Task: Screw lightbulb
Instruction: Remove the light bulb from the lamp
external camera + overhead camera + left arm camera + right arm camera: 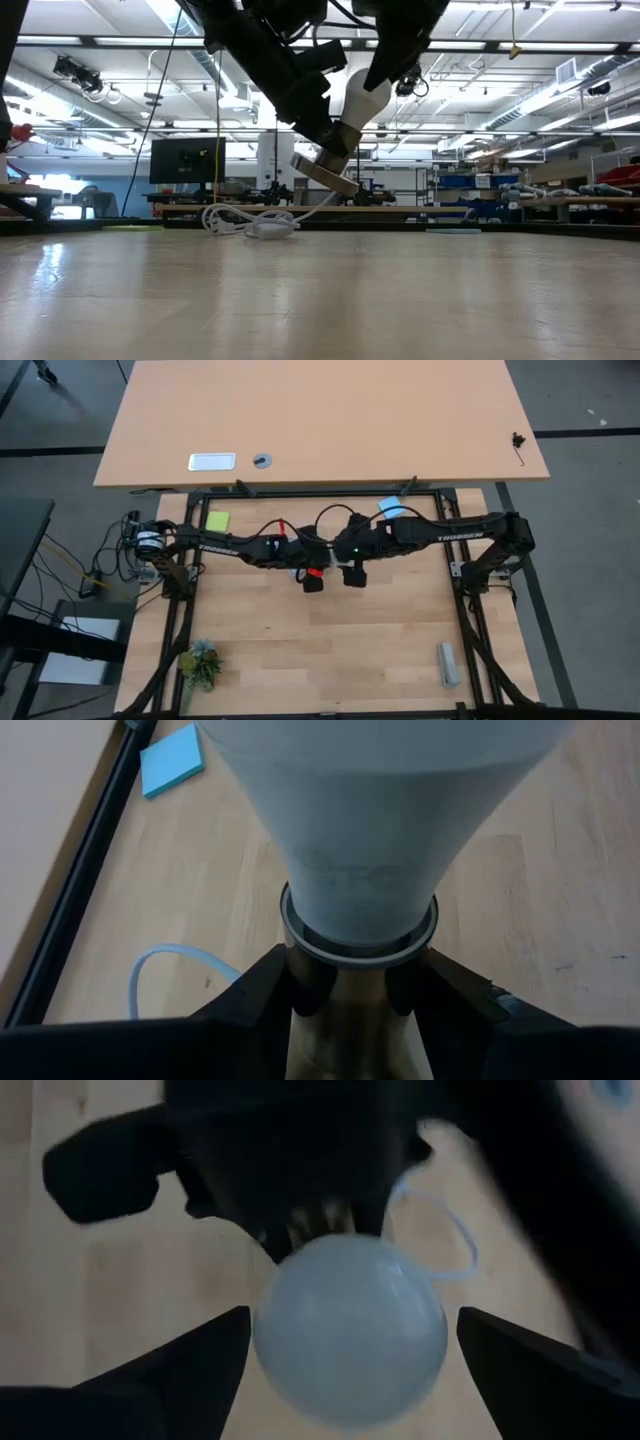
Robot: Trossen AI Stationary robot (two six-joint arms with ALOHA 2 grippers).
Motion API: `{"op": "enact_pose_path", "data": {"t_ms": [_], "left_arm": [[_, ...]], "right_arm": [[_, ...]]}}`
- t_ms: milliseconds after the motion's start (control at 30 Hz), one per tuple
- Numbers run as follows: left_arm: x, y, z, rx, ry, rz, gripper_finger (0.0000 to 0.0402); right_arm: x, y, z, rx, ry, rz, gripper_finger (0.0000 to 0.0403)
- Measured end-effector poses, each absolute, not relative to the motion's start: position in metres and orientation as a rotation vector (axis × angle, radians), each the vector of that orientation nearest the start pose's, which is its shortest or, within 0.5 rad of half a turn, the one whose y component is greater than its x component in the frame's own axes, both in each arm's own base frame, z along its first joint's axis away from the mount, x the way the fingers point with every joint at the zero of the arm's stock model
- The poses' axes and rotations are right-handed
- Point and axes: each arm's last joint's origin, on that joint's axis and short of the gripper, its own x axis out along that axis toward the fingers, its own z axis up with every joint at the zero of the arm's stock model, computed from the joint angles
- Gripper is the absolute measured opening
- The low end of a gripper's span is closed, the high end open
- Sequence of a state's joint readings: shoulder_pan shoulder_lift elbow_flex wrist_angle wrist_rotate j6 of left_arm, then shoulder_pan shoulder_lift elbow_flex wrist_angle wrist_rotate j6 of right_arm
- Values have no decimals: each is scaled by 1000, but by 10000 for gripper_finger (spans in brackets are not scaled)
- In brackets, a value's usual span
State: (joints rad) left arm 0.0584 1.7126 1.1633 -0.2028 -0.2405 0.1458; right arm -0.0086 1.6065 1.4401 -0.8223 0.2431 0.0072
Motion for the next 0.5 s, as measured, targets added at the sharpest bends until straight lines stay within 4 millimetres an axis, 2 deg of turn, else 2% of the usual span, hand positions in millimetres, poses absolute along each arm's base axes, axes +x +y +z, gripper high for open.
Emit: {"op": "enact_pose_path", "data": {"t_ms": [233, 367, 500], "left_arm": [[367, 28, 223, 206, 769, 231, 162], [367, 28, 223, 195, 769, 235, 162], [367, 29, 222, 195, 770, 236, 162]], "right_arm": [[332, -16, 306, 215, 951, -359, 357], [337, -25, 301, 307, 944, -373, 358], [340, -30, 297, 328, 949, -378, 345]]}}
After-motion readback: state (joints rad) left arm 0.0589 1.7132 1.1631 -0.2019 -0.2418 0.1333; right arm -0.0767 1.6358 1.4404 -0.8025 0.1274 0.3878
